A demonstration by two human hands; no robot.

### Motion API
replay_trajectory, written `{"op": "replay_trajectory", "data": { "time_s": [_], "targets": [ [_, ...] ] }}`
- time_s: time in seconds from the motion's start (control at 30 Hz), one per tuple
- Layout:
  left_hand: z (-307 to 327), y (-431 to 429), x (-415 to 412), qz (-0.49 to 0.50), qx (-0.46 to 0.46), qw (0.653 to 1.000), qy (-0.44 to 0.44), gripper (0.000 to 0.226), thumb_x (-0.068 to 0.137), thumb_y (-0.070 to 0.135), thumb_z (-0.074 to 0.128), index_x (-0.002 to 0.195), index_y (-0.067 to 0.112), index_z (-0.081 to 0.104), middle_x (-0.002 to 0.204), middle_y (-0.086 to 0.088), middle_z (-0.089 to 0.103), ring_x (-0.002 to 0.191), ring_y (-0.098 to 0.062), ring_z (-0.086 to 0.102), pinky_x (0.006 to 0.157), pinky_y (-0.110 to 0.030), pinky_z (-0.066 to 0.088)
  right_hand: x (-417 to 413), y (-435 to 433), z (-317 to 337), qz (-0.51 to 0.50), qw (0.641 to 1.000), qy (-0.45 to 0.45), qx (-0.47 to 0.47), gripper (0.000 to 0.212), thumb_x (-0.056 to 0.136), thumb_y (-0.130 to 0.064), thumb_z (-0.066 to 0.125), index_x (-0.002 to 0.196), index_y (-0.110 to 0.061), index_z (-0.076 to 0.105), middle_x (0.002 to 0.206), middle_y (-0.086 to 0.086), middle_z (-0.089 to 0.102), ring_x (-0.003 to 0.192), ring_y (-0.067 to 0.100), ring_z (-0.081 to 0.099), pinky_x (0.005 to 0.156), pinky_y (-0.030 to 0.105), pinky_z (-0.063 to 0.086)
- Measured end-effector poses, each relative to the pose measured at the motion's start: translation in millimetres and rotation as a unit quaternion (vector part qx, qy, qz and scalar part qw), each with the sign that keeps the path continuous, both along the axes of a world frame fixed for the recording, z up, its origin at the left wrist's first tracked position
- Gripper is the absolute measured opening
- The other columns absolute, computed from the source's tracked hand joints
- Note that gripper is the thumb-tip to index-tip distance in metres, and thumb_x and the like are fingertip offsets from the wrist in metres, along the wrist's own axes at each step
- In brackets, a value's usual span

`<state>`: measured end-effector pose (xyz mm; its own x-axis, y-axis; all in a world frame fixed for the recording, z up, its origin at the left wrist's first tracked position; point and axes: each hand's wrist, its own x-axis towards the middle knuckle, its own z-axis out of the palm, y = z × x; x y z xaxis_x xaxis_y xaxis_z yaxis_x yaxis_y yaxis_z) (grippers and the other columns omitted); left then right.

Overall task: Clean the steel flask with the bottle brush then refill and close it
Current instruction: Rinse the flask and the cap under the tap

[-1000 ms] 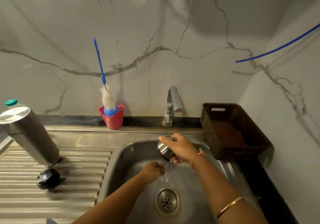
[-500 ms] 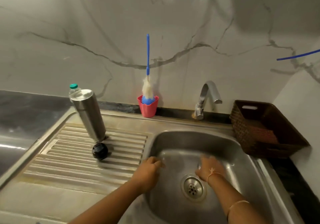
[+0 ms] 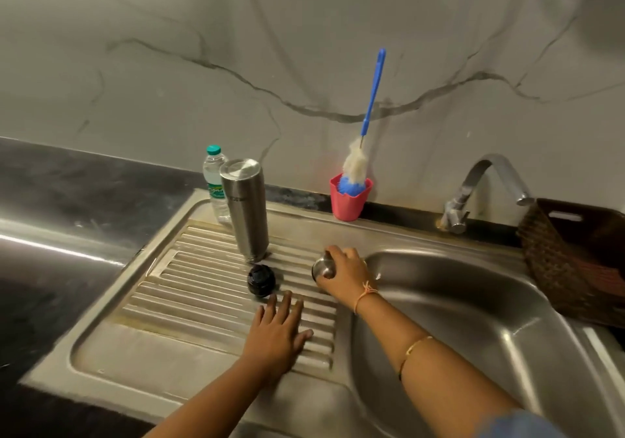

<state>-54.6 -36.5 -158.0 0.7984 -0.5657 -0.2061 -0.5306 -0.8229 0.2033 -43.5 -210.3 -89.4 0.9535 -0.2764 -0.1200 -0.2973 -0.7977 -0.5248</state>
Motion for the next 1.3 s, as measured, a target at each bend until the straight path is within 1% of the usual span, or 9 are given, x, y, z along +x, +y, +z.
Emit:
{"op": "replay_trajectory", "data": {
  "time_s": [0.13, 0.47, 0.67, 0.87, 1.0, 1.07, 1.13, 1.17, 1.3],
  "targets": [
    [-8.6, 5.2, -1.6, 0.006, -0.014, 1.000, -0.001, 0.100, 0.047, 0.072, -0.044, 0.137, 0.031, -0.025, 0.144, 0.002, -0.030, 0.131, -0.022, -0.032, 0.110, -0.036, -0.017, 25.9, 25.5, -6.9, 0.024, 0.999, 0.027, -0.025, 0.058, 0.079, -0.036, 0.065, 0.131, -0.027, 0.041, 0.129, 0.010, 0.041, 0.118, 0.036, 0.043, 0.097, 0.035, 0.040],
    [-12.2, 6.1, 0.5, -0.012, -0.024, 0.999, 0.017, 0.103, 0.044, 0.068, -0.050, 0.136, 0.029, -0.025, 0.144, 0.002, -0.031, 0.130, -0.023, -0.035, 0.111, -0.039, -0.018, 48.5, 37.7, -21.8, -0.004, 0.999, 0.026, -0.034, 0.057, 0.081, -0.040, 0.064, 0.131, -0.026, 0.041, 0.132, 0.009, 0.043, 0.119, 0.033, 0.043, 0.097, 0.039, 0.041],
    [-14.3, 6.4, 2.9, -0.013, -0.021, 0.999, 0.021, 0.100, 0.046, 0.069, -0.048, 0.136, 0.030, -0.027, 0.144, 0.003, -0.033, 0.131, -0.022, -0.035, 0.111, -0.039, -0.018, 40.8, 36.7, -25.6, -0.047, 0.999, 0.012, 0.024, 0.085, 0.077, -0.044, 0.070, 0.144, -0.024, 0.023, 0.139, 0.012, 0.037, 0.126, 0.034, 0.039, 0.101, 0.040, 0.039],
    [-14.5, 8.2, 1.9, -0.010, -0.025, 0.999, 0.026, 0.105, 0.042, 0.071, -0.048, 0.136, 0.032, -0.025, 0.146, 0.003, -0.032, 0.136, -0.021, -0.031, 0.113, -0.039, -0.015, 10.1, 21.7, -29.6, -0.120, 0.991, -0.065, -0.017, 0.042, 0.085, -0.026, 0.064, 0.123, -0.015, 0.048, 0.126, 0.012, 0.042, 0.109, 0.029, 0.052, 0.090, 0.035, 0.048],
    [-9.7, 9.3, -0.6, -0.009, -0.010, 1.000, 0.024, 0.109, 0.038, 0.072, -0.049, 0.136, 0.030, -0.025, 0.146, 0.001, -0.031, 0.138, -0.022, -0.029, 0.114, -0.040, -0.014, -15.9, 1.3, -24.4, -0.135, 0.988, -0.068, -0.015, 0.037, 0.084, -0.023, 0.065, 0.117, -0.012, 0.053, 0.118, 0.011, 0.045, 0.101, 0.028, 0.054, 0.084, 0.032, 0.048],
    [-4.2, 5.8, -5.0, -0.002, -0.002, 0.999, 0.037, 0.102, 0.056, 0.076, -0.037, 0.143, 0.025, -0.022, 0.152, -0.004, -0.027, 0.142, -0.028, -0.024, 0.115, -0.042, -0.012, -28.7, -12.2, -19.5, -0.138, 0.989, -0.052, -0.026, 0.029, 0.085, -0.015, 0.061, 0.113, -0.010, 0.056, 0.116, 0.013, 0.047, 0.099, 0.031, 0.055, 0.083, 0.029, 0.045],
    [5.7, -3.8, -12.3, 0.011, 0.005, 0.999, 0.049, 0.075, 0.091, 0.061, 0.002, 0.151, 0.018, -0.010, 0.157, -0.014, -0.019, 0.143, -0.033, -0.019, 0.117, -0.045, -0.009, -41.3, -26.6, -14.1, -0.157, 0.987, -0.010, -0.030, 0.025, 0.084, -0.003, 0.054, 0.107, -0.007, 0.061, 0.117, 0.016, 0.050, 0.101, 0.033, 0.056, 0.086, 0.028, 0.044],
    [11.3, -10.7, -16.1, 0.007, -0.002, 0.999, 0.051, 0.068, 0.098, 0.049, 0.018, 0.152, 0.017, -0.006, 0.157, -0.016, -0.015, 0.144, -0.035, -0.017, 0.117, -0.045, -0.007, -46.0, -33.4, -11.5, -0.174, 0.984, 0.012, -0.028, 0.025, 0.083, 0.000, 0.051, 0.103, -0.005, 0.065, 0.116, 0.017, 0.055, 0.101, 0.034, 0.058, 0.086, 0.029, 0.045],
    [33.3, -46.7, -30.6, -0.066, -0.097, 0.993, 0.018, 0.066, 0.095, 0.042, 0.044, 0.152, 0.026, 0.014, 0.160, -0.008, -0.001, 0.146, -0.030, -0.007, 0.118, -0.042, 0.002, -63.0, -57.0, 3.5, -0.183, 0.976, 0.114, 0.044, 0.017, 0.083, 0.002, 0.056, 0.091, 0.003, 0.072, 0.098, 0.017, 0.070, 0.084, 0.027, 0.066, 0.078, 0.038, 0.057]
  ]
}}
